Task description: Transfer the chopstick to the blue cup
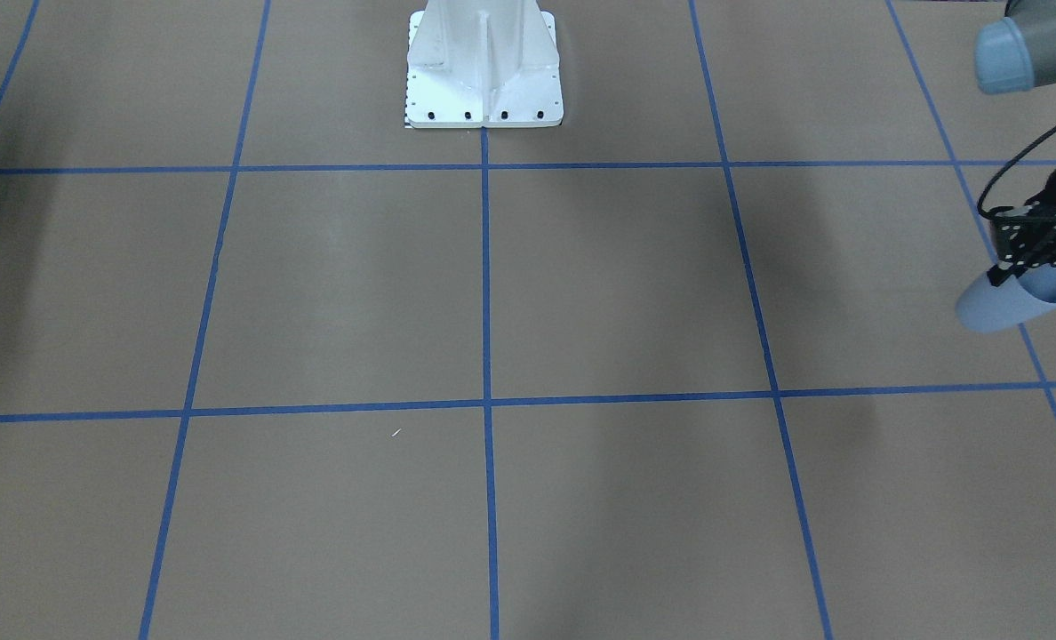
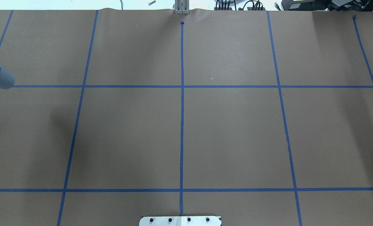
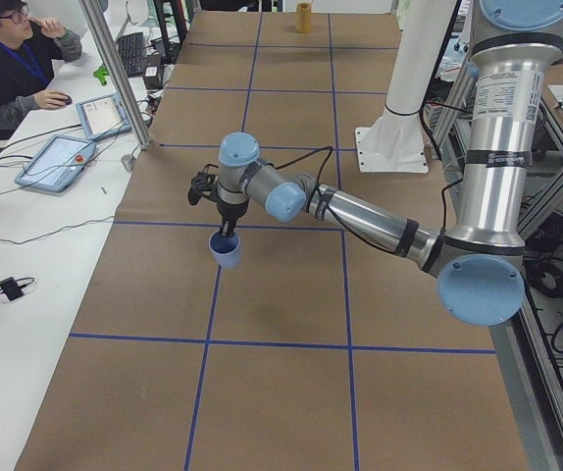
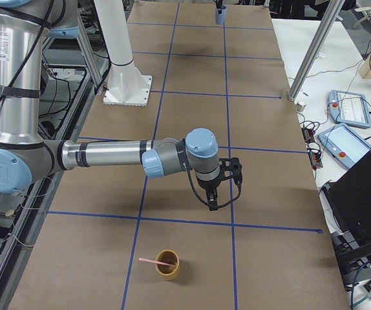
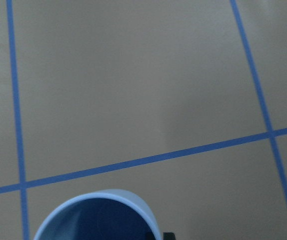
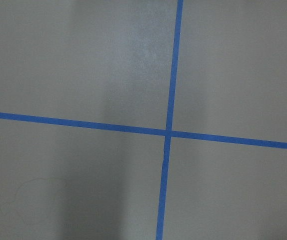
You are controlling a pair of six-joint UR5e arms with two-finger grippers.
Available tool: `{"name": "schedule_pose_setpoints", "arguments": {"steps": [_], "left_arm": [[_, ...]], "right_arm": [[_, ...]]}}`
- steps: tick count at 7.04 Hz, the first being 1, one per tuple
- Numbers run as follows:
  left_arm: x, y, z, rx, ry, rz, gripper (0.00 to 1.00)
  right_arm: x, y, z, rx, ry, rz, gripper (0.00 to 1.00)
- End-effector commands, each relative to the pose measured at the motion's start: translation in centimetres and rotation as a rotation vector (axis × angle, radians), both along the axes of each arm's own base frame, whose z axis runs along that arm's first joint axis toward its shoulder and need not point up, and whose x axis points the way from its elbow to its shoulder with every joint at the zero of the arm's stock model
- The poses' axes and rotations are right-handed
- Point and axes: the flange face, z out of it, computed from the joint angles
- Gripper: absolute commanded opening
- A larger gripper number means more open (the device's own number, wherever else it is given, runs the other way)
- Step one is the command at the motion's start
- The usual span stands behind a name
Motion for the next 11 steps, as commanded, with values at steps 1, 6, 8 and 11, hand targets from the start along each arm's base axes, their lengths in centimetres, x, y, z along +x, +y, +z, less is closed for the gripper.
{"name": "schedule_pose_setpoints", "arguments": {"steps": [1,6,8,11], "left_arm": [[12.9,0.0,-12.2,-0.111,0.025,-0.046,0.0],[36.1,6.4,-29.3,-0.177,0.054,-0.071,0.0],[40.8,6.9,-31.3,-0.153,0.028,-0.087,0.0],[46.2,9.4,-30.9,-0.12,0.038,-0.097,0.0]], "right_arm": [[0.0,0.0,0.3,-0.006,0.0,0.0,1.0],[0.0,0.6,1.0,-0.021,0.0,0.001,1.0],[0.0,0.6,1.1,-0.023,0.0,0.001,1.0],[0.0,0.8,1.6,-0.034,0.001,0.001,1.0]]}}
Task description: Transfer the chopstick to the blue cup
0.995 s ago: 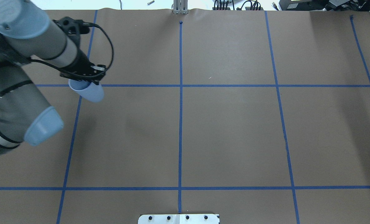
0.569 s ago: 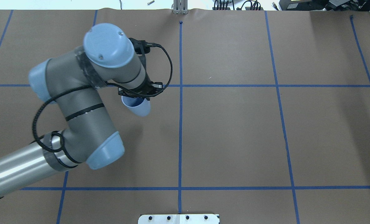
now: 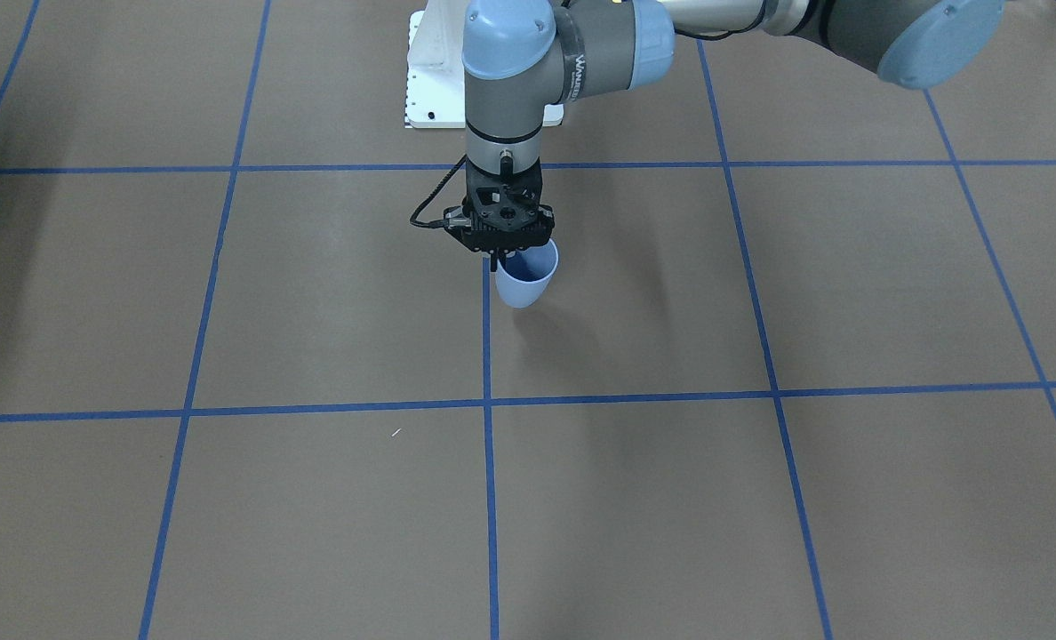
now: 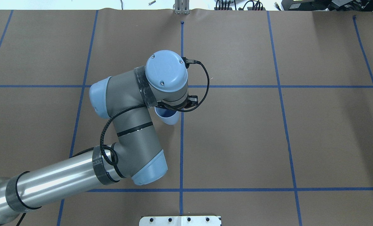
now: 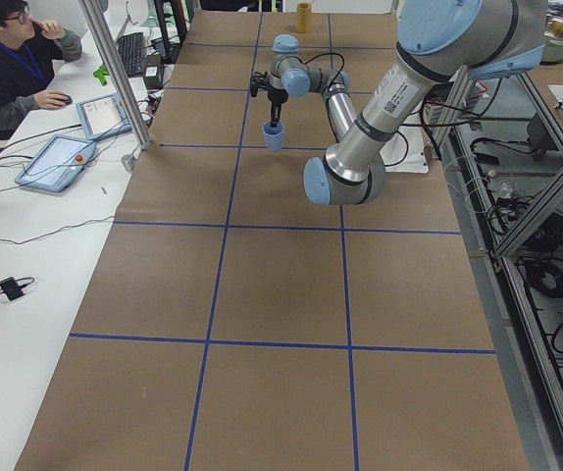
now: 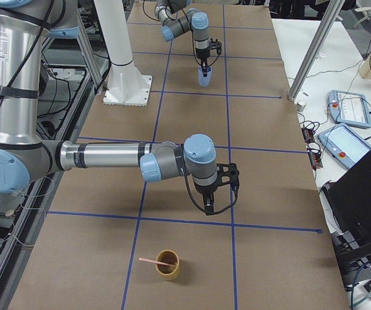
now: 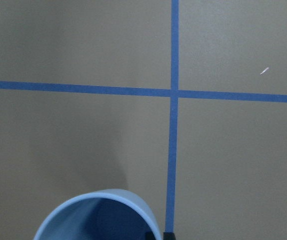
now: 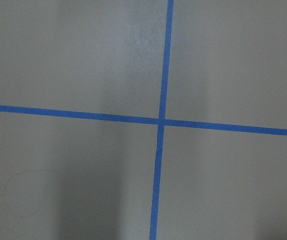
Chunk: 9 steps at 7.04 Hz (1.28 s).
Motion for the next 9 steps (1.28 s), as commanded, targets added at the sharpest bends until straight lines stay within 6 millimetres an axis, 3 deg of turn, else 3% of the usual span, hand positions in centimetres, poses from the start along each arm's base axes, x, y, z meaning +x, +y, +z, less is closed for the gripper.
{"name": "schedule_pose_setpoints", "arguments": {"steps": [1,3,4,5,6,8,9], "left_arm": [[3.1,1.8,-0.1,0.027,-0.003,-0.024,0.0],[3.4,2.4,-0.2,0.029,-0.003,-0.021,0.0],[3.8,2.9,-0.2,0.029,-0.004,-0.011,0.14],[3.9,3.1,-0.1,0.029,-0.006,-0.011,0.53],[3.9,2.9,0.3,0.037,-0.014,-0.023,0.79],[4.0,3.4,0.2,0.06,-0.02,-0.037,0.96],[2.7,3.9,-1.2,0.07,0.011,-0.027,0.97]], "right_arm": [[0.0,0.2,0.2,-0.005,0.0,0.0,1.0],[0.0,0.3,0.3,-0.008,-0.001,0.0,1.0],[0.0,0.3,0.3,-0.008,0.0,0.0,1.0],[0.0,0.3,0.3,-0.008,0.0,0.0,1.0],[0.0,0.3,0.4,-0.008,0.001,-0.001,1.0],[0.0,0.3,0.4,-0.008,0.001,-0.001,1.0],[0.0,0.3,0.4,-0.007,-0.001,-0.002,1.0]]}}
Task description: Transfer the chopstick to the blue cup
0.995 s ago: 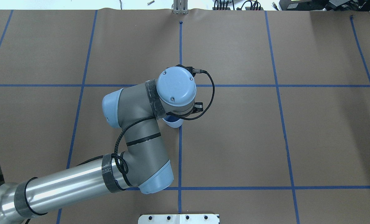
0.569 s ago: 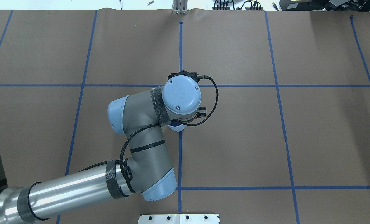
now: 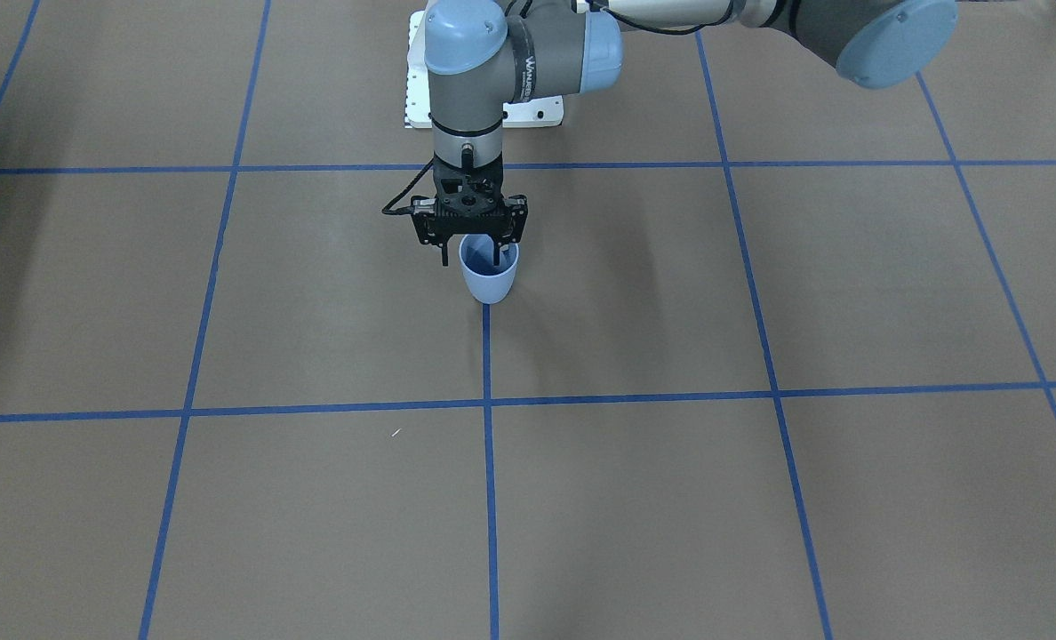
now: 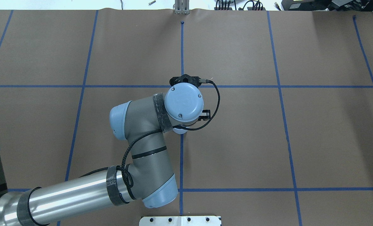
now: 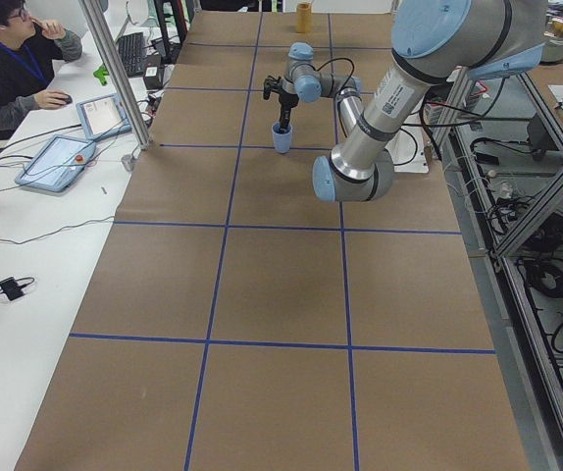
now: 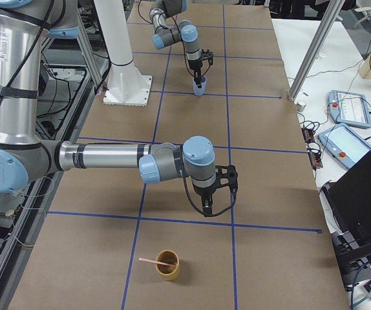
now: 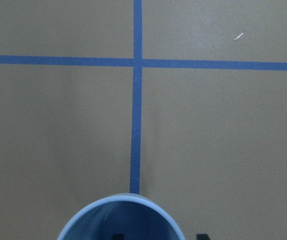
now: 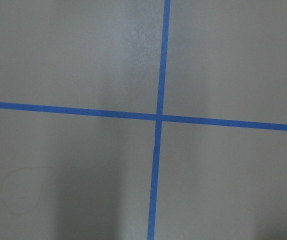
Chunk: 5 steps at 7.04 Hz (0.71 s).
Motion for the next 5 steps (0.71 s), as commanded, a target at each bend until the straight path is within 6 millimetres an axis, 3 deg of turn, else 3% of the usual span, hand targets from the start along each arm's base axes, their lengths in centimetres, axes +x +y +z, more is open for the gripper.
{"name": "schedule_pose_setpoints", "arguments": {"steps": [1,2,3,4,5], "left_arm": [[-4.2,1.8,-3.7,0.015,0.063,0.023,0.97],[-8.5,2.4,-6.1,0.002,0.108,0.038,0.97],[-12.7,1.4,-7.3,0.002,0.106,0.014,0.97],[-16.4,-0.9,-5.6,0.064,0.04,0.02,0.97],[-21.4,-4.7,-1.4,0.132,-0.032,0.059,0.98]], "right_arm": [[0.0,0.0,-0.1,0.007,0.0,-0.006,1.0],[0.0,-0.1,-0.4,0.015,0.0,-0.008,1.0],[0.1,0.0,-0.3,0.02,0.0,-0.011,1.0],[0.5,0.9,0.5,0.029,0.007,-0.034,1.0],[1.5,2.2,1.3,0.036,0.011,-0.039,1.0]]}}
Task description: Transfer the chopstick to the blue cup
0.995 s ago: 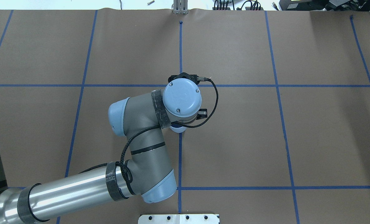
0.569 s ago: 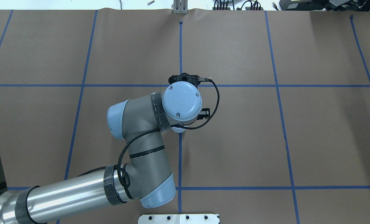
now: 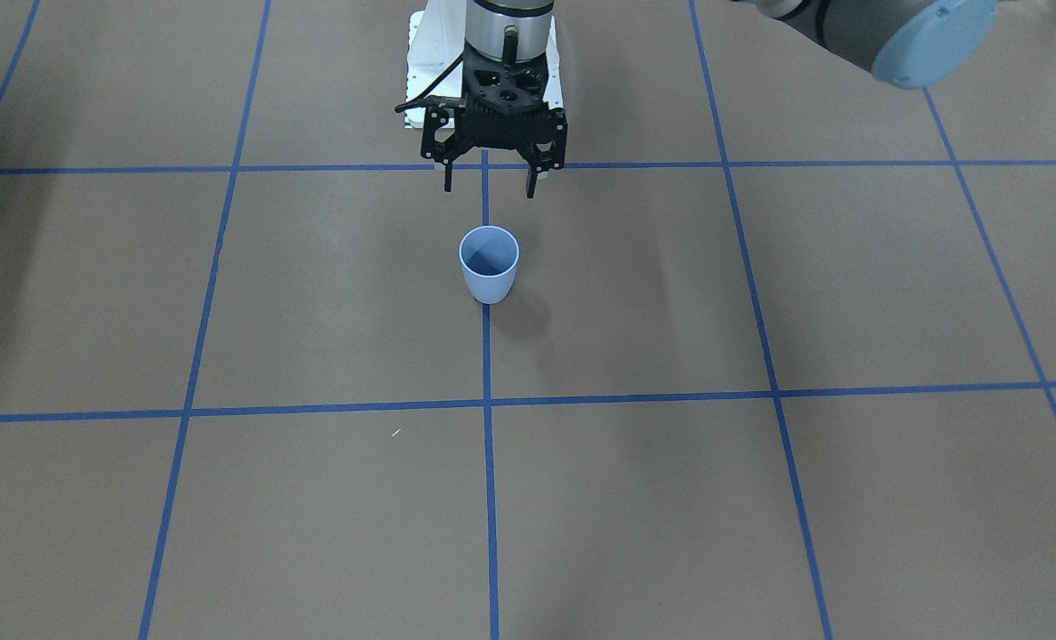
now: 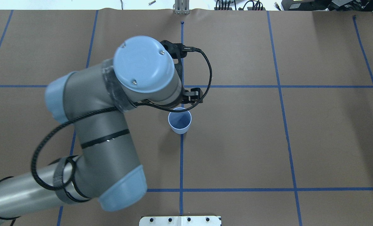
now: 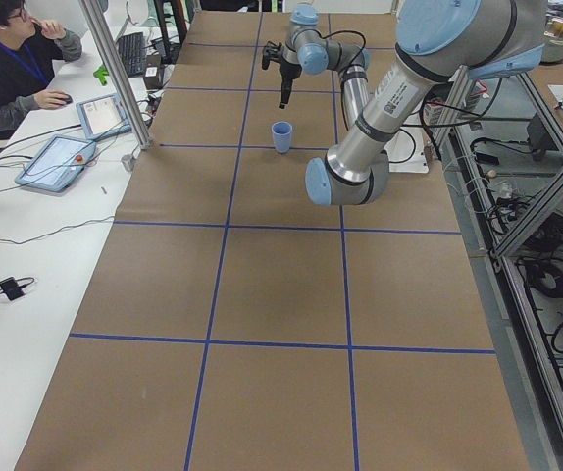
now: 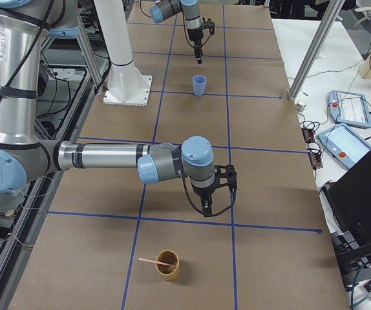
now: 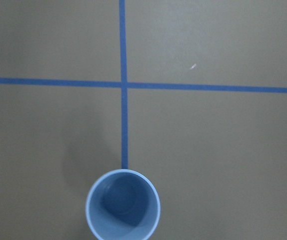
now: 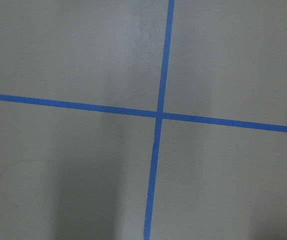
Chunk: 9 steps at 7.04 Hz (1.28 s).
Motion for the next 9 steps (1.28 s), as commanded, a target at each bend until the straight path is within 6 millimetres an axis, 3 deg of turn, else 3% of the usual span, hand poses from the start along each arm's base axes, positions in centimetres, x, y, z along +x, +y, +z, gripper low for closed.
{"name": "schedule_pose_setpoints", "arguments": {"steps": [1,3,5,7,8,9], "left_arm": [[-11.4,-7.4,7.3,0.101,-0.124,0.08,0.98],[-20.6,-12.4,13.9,0.179,-0.208,0.198,0.98],[-29.5,-14.6,21.3,0.209,-0.3,0.25,0.98],[-39.9,-15.8,27.6,0.096,-0.328,0.158,0.98],[-41.8,-17.0,36.6,-0.043,-0.359,0.219,0.98],[-44.7,-18.3,43.1,-0.118,-0.355,0.264,0.98]], "right_arm": [[2.6,3.3,2.1,0.013,0.012,-0.007,1.0],[5.9,9.0,5.8,0.029,0.024,-0.03,1.0],[7.8,13.7,9.0,0.049,0.083,-0.096,1.0],[8.5,17.3,12.1,0.002,0.163,-0.141,1.0],[8.8,17.7,13.5,-0.012,0.15,-0.143,1.0],[9.0,16.8,13.8,-0.034,0.141,-0.143,0.99]]}}
